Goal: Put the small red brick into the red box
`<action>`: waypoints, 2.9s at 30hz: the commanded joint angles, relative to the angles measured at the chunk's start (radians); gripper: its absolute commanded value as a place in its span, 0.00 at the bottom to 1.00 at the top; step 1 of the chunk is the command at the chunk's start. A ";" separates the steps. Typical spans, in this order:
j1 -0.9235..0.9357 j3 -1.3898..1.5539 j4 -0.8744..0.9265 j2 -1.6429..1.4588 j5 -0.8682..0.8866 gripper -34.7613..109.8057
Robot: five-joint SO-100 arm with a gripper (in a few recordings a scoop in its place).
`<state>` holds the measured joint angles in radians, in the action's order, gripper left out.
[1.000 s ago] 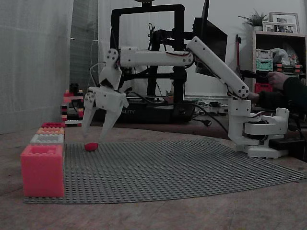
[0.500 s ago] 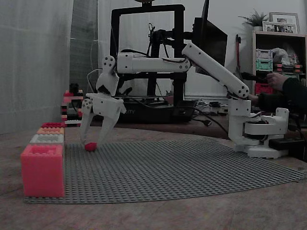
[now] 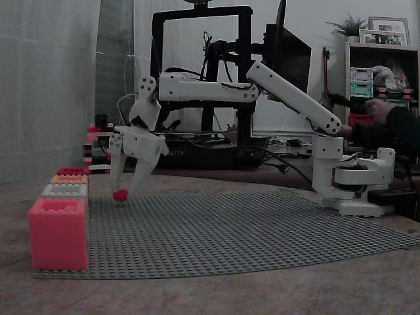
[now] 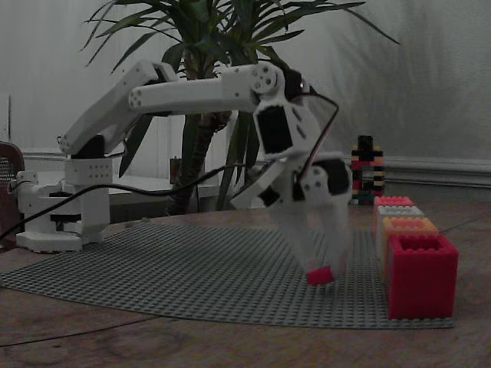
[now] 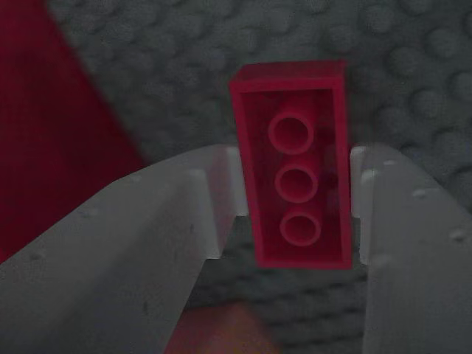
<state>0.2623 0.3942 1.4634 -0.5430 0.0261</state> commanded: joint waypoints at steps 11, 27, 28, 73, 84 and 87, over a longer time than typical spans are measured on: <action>0.037 -0.557 -0.189 0.040 -0.044 0.24; 0.023 -0.362 -0.426 0.124 -0.094 0.28; 0.017 -0.342 -0.428 0.117 -0.103 0.28; -0.225 2.143 -0.370 -1.973 -0.160 0.24; -0.278 2.445 -0.152 -2.536 -0.118 0.24; -0.285 2.448 -0.112 -2.571 -0.098 0.24</action>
<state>0.0015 2.8409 1.3023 -3.0603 -0.0767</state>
